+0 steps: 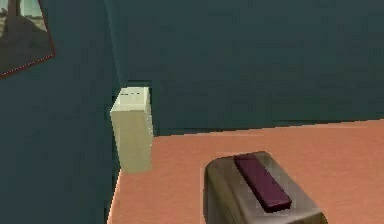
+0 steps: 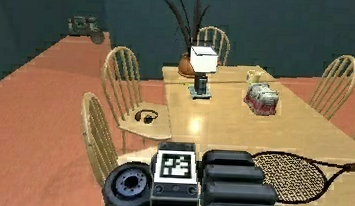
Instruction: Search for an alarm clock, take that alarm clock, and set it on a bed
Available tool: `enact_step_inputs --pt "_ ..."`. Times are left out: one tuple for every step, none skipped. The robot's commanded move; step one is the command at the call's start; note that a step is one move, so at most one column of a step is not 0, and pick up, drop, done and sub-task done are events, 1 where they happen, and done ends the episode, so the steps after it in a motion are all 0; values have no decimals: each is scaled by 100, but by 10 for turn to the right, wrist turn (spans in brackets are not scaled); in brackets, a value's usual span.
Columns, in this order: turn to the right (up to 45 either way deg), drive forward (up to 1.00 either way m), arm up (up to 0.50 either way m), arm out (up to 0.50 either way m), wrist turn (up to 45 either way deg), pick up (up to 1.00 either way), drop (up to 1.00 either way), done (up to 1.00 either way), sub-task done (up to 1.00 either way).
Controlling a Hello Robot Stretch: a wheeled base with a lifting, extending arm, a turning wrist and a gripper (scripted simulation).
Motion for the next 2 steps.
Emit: enact_step_inputs --pt "0 30 0 0 0 0 0 0 0" --pt "360 0 0 0 0 0 0 0 0"
